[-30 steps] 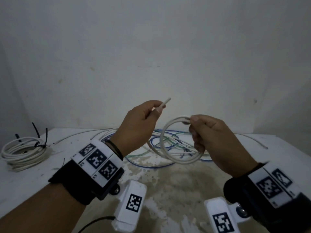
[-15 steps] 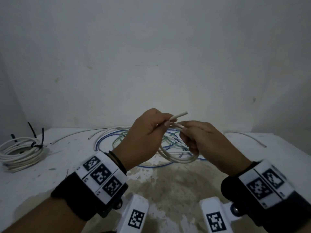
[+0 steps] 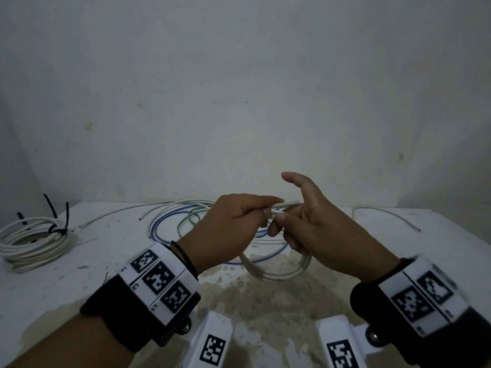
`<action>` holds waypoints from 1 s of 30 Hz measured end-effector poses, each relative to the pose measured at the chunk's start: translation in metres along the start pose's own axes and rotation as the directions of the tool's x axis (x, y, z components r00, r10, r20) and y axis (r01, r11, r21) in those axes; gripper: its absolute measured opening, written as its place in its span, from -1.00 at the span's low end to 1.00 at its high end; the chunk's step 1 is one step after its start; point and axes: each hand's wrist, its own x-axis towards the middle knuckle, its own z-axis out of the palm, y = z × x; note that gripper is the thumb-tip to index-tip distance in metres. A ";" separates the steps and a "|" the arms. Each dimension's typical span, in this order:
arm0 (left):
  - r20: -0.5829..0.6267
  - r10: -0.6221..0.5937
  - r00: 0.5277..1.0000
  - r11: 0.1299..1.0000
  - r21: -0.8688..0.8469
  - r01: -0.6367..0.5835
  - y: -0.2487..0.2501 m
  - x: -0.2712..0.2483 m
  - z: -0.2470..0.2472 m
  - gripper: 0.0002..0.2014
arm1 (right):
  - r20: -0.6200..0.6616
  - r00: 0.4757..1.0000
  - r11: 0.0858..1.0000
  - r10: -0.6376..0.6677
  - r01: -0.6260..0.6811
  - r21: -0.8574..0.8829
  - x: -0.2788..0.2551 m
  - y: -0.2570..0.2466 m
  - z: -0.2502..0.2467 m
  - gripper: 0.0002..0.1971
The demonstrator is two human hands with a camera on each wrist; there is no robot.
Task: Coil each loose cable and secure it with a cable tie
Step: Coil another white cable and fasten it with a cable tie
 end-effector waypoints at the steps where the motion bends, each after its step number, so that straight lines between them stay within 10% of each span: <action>1: 0.022 0.013 1.000 1.000 0.010 -0.014 0.001 -0.001 0.000 -0.76 | -0.006 1.000 1.000 -0.003 0.002 -0.029 0.000 0.001 0.000 -0.51; 9: 0.051 0.033 0.998 0.998 0.052 -0.036 -0.010 -0.004 0.008 -0.67 | 0.060 0.995 0.986 0.076 -0.066 -0.155 -0.011 0.004 0.004 -0.19; 17: -0.080 -0.153 0.985 0.972 -0.191 0.135 -0.016 -0.009 0.019 -0.77 | -0.203 0.946 0.945 -0.254 0.199 -0.258 -0.015 0.020 0.006 -0.83; 30: 0.017 -0.284 0.959 0.751 -0.617 0.233 -0.016 -0.010 0.040 -0.79 | -0.287 0.911 0.924 -0.297 0.199 -0.325 -0.024 0.038 0.016 -0.64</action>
